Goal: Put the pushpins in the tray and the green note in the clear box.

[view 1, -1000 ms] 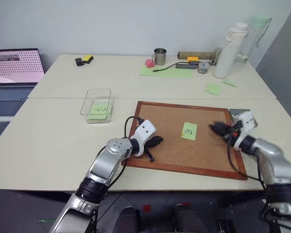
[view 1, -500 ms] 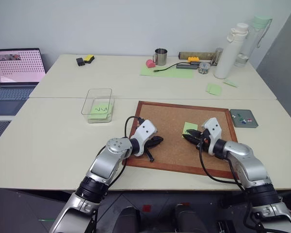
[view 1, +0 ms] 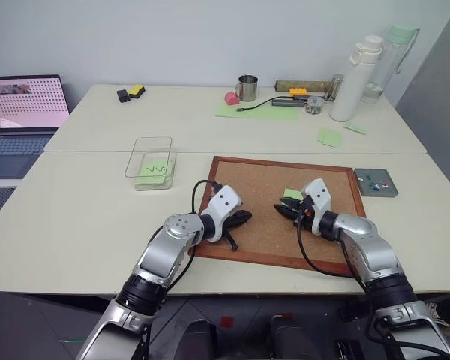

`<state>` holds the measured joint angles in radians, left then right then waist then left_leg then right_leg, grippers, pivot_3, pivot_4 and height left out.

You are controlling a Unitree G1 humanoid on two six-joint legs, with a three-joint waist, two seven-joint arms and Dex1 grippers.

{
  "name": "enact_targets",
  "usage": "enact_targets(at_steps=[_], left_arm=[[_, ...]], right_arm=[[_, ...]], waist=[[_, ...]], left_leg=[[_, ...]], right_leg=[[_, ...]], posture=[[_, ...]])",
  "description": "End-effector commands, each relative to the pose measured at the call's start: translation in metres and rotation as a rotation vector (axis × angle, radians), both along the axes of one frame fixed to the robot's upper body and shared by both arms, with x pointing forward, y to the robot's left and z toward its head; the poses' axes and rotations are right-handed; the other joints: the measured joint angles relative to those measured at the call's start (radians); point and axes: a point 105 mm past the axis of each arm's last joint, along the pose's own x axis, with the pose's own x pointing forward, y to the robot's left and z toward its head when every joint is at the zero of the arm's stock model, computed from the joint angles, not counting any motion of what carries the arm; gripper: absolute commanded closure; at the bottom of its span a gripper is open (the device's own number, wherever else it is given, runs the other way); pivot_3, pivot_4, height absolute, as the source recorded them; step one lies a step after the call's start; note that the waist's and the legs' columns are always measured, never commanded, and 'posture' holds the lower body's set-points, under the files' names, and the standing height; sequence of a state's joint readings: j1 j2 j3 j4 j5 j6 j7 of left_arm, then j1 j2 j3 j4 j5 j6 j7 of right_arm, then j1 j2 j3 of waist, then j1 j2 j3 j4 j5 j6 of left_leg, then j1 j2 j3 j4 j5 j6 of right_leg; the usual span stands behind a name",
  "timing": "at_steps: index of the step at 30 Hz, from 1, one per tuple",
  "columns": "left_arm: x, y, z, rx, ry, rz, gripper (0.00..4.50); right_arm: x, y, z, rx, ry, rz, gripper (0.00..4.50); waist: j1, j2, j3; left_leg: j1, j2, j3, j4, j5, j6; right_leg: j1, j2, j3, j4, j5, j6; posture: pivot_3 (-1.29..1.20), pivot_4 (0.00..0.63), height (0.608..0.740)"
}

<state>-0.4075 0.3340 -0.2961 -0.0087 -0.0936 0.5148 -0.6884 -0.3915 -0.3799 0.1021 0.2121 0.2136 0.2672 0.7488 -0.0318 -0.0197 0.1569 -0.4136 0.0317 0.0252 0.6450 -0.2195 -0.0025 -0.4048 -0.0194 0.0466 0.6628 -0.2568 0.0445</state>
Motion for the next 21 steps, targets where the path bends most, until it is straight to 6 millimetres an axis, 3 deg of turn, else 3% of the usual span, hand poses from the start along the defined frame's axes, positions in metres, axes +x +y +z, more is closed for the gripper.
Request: enact_targets(at_steps=[1, 3, 8, 14, 18, 21], left_arm=[[-0.002, 0.012, -0.018, 0.050, 0.064, 0.038, 4.50], [-0.002, 0.012, -0.018, 0.050, 0.064, 0.039, 4.50], [-0.003, 0.012, -0.018, 0.049, 0.065, 0.037, 4.50], [-0.001, 0.011, -0.016, 0.040, 0.045, 0.039, 4.50], [0.002, 0.003, 0.003, -0.115, 0.065, 0.058, 4.50], [0.005, -0.004, 0.031, -0.340, 0.135, 0.079, 4.09]], right_arm=[[0.002, 0.001, 0.004, -0.003, -0.023, 0.007, 4.26], [0.002, 0.000, 0.004, -0.005, -0.022, 0.006, 4.47], [0.001, -0.004, 0.009, -0.002, -0.045, 0.001, 4.47], [-0.010, 0.004, 0.054, -0.030, -0.179, 0.089, 4.47], [-0.021, -0.001, 0.051, -0.243, -0.272, 0.185, 4.47], [-0.026, -0.005, 0.050, -0.340, -0.321, 0.230, 4.50]], waist=[[0.000, 0.000, 0.000], [0.000, 0.000, 0.000], [0.000, 0.000, 0.000], [0.002, 0.001, 0.001], [0.003, 0.000, 0.001], [0.003, -0.001, 0.001]], left_leg=[[0.000, 0.000, 0.000, 0.000, 0.000, 0.000], [0.000, 0.000, 0.000, 0.000, 0.000, 0.000], [0.000, 0.000, 0.000, 0.000, 0.000, 0.000], [-0.001, 0.000, 0.000, 0.000, 0.000, 0.000], [-0.002, 0.000, -0.001, 0.000, 0.000, 0.000], [-0.002, 0.000, -0.001, 0.000, 0.000, 0.000]], right_leg=[[0.000, 0.000, 0.000, 0.000, 0.000, 0.000], [0.000, 0.000, 0.000, 0.000, 0.000, 0.000], [0.000, 0.000, 0.000, 0.000, 0.000, 0.000], [-0.001, 0.000, 0.000, 0.000, 0.000, 0.000], [-0.001, 0.000, -0.001, -0.001, 0.000, 0.000], [-0.001, 0.000, -0.001, -0.001, -0.001, 0.002]], posture=[[0.00, 0.150, 0.740], [0.00, 0.150, 0.740], [0.00, 0.150, 0.740], [0.00, 0.150, 0.740], [0.00, 0.150, 0.740], [0.00, 0.150, 0.740]])
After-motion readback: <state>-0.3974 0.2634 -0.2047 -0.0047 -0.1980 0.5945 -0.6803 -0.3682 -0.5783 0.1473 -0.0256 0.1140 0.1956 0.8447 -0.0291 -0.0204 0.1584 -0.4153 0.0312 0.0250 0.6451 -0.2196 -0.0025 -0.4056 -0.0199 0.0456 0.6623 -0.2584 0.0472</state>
